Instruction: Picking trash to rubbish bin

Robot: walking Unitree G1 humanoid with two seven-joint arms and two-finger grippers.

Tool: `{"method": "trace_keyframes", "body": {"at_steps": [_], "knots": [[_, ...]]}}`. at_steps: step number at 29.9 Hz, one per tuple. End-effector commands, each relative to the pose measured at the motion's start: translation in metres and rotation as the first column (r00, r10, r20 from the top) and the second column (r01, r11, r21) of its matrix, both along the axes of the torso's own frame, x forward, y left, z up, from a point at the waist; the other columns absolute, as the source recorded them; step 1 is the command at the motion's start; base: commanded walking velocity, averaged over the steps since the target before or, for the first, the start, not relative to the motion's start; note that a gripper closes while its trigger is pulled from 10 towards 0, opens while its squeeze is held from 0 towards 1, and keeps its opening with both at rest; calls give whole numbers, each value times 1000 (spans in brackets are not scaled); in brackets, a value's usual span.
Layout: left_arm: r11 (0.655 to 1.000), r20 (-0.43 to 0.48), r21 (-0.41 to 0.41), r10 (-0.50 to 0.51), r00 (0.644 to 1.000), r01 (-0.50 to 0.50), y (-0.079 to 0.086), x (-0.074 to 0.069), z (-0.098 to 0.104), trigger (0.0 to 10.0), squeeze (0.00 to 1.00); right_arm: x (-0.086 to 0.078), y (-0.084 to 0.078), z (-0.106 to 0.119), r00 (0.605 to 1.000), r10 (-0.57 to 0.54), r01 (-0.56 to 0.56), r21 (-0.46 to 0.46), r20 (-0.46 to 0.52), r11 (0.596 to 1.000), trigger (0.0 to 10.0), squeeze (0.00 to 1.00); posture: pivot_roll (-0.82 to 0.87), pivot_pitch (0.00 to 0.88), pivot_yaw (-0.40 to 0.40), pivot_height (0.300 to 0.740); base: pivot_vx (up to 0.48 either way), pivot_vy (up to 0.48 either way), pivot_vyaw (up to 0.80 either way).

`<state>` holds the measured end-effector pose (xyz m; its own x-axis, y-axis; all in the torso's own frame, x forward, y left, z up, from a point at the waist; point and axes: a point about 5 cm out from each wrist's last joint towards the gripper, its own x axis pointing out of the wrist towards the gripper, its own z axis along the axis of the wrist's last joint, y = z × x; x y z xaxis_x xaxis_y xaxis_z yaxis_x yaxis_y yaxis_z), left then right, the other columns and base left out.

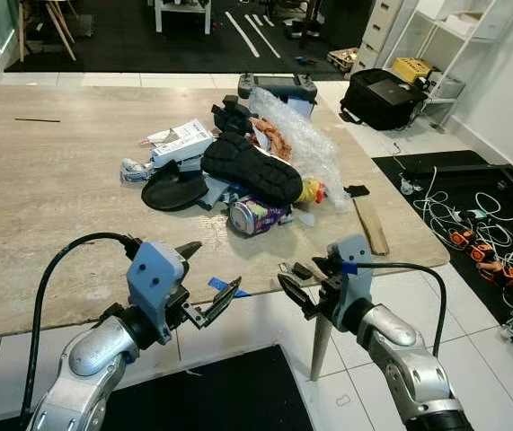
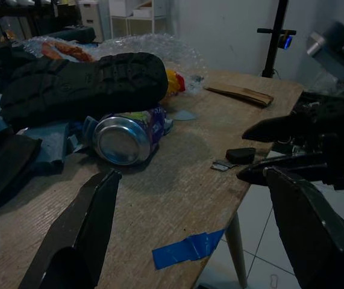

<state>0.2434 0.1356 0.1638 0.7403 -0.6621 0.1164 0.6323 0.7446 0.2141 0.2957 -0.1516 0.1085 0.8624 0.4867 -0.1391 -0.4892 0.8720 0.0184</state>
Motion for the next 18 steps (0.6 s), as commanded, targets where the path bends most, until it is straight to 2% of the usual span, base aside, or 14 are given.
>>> {"method": "trace_keyframes", "body": {"at_steps": [1,18], "knots": [[999,-6,22,-28,1000,28,-4,-1,-1,10000,0,-2,-5,-5,1000,-21,20,-16,-15,1000,10000,0,-46,120,-96,740,0,0,0],[999,-8,31,-33,999,33,-4,-1,-1,10000,0,4,-14,-13,997,-68,67,-33,-41,997,10000,0,-44,123,-93,740,0,0,0]]}}
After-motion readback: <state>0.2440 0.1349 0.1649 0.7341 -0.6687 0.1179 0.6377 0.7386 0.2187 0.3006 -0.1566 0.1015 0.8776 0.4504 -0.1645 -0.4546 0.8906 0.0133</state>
